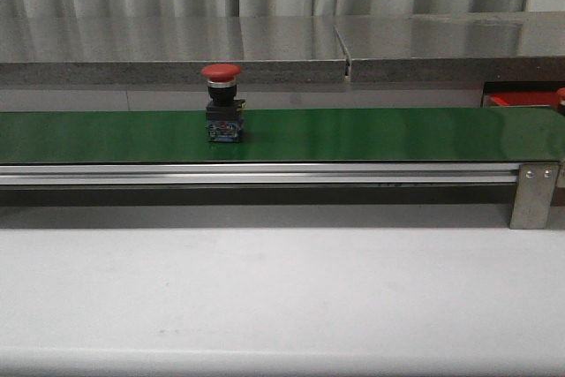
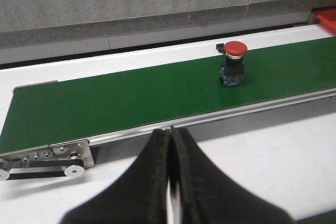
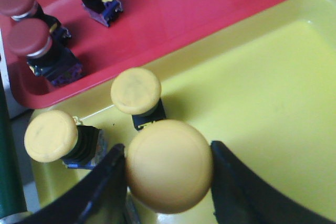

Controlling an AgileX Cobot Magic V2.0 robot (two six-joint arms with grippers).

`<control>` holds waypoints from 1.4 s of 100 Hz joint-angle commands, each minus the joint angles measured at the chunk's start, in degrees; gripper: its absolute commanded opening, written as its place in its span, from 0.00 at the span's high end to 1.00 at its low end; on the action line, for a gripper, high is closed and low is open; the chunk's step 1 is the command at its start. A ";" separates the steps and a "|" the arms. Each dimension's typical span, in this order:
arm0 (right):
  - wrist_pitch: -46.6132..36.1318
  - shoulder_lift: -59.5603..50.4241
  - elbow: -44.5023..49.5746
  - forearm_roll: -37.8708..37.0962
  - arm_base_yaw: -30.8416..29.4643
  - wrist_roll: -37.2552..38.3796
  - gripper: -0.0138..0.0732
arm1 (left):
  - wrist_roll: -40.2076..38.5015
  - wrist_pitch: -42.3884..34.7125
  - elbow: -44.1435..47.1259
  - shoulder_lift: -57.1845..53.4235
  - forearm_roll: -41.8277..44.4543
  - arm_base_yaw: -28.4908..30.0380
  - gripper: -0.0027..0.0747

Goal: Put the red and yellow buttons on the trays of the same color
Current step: 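Lift the yellow button into the yellow tray and open the right gripper, then move the right gripper back over the belt above the red button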

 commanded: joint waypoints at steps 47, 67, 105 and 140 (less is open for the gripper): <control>-5.22 6.97 -1.49 1.32 -0.44 -0.08 0.48 | -0.20 -3.70 -1.50 0.43 -1.40 -0.51 0.99; -5.86 6.97 -1.57 1.32 -0.44 -0.08 0.19 | -0.20 -3.70 -1.50 0.43 -1.40 -0.51 0.99; -6.39 -1.05 -1.69 1.26 -0.03 -0.08 0.19 | -0.20 -3.70 -1.50 0.43 -1.40 -0.51 0.99; 6.85 -5.40 -10.67 -3.63 13.69 -0.89 0.19 | -0.20 -3.70 -1.50 0.43 -1.40 -0.51 0.99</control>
